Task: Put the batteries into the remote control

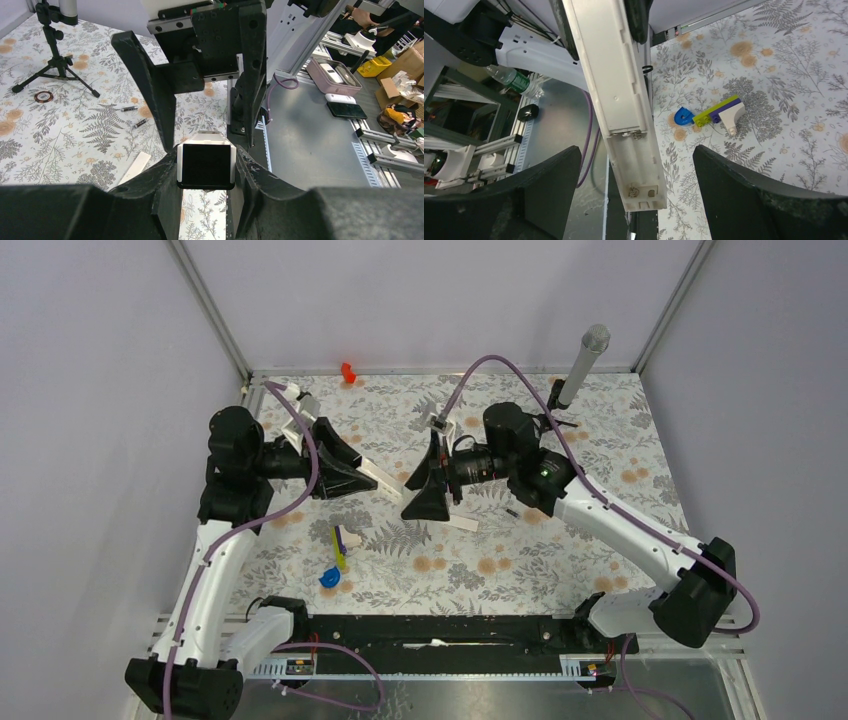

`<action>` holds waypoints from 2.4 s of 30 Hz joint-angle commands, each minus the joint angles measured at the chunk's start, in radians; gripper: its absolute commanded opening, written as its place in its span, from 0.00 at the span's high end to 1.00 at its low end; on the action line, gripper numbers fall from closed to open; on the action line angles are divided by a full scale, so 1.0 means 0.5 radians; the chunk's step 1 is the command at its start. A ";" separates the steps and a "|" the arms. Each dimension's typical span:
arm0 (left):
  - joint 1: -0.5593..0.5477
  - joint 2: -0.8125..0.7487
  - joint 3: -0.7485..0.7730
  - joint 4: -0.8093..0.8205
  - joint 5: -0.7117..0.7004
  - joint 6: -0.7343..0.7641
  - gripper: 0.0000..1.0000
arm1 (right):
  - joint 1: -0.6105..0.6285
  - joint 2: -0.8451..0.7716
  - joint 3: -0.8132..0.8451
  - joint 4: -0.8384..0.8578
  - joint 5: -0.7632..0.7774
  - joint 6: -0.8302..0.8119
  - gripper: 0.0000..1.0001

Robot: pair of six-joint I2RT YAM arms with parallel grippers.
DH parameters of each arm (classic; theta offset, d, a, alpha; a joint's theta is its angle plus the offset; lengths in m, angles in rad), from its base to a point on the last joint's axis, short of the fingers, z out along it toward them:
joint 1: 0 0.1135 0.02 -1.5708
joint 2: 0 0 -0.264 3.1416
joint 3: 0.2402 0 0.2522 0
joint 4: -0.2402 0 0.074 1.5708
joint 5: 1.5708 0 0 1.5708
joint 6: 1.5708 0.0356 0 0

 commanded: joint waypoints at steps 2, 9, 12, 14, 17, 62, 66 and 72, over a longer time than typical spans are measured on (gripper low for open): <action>0.001 -0.017 0.108 0.120 0.091 -0.036 1.00 | 0.066 0.017 0.094 -0.003 -0.097 -0.043 0.21; -0.002 -0.072 0.017 0.307 -0.102 -0.170 0.82 | 0.115 0.010 0.078 0.192 0.139 0.071 0.65; -0.005 -0.117 -0.143 0.657 -0.306 -0.467 0.41 | 0.130 -0.056 -0.039 0.400 0.278 0.106 0.76; -0.005 -0.158 -0.262 0.847 -0.549 -0.649 0.19 | 0.131 -0.066 -0.072 0.466 0.392 0.129 0.84; -0.005 -0.212 -0.338 0.818 -1.085 -0.805 0.06 | 0.131 -0.049 -0.045 0.408 0.658 0.161 0.86; -0.495 0.260 -0.637 0.780 -2.186 -0.923 1.00 | 0.360 0.150 -0.035 -0.097 1.778 0.141 0.05; -0.333 0.267 -0.685 0.855 -2.047 -0.720 1.00 | 0.075 -0.047 -0.171 -0.333 1.648 0.378 0.07; -0.245 0.195 -0.785 1.039 -2.051 -0.707 1.00 | -0.211 -0.159 -0.440 -0.698 2.120 0.447 0.28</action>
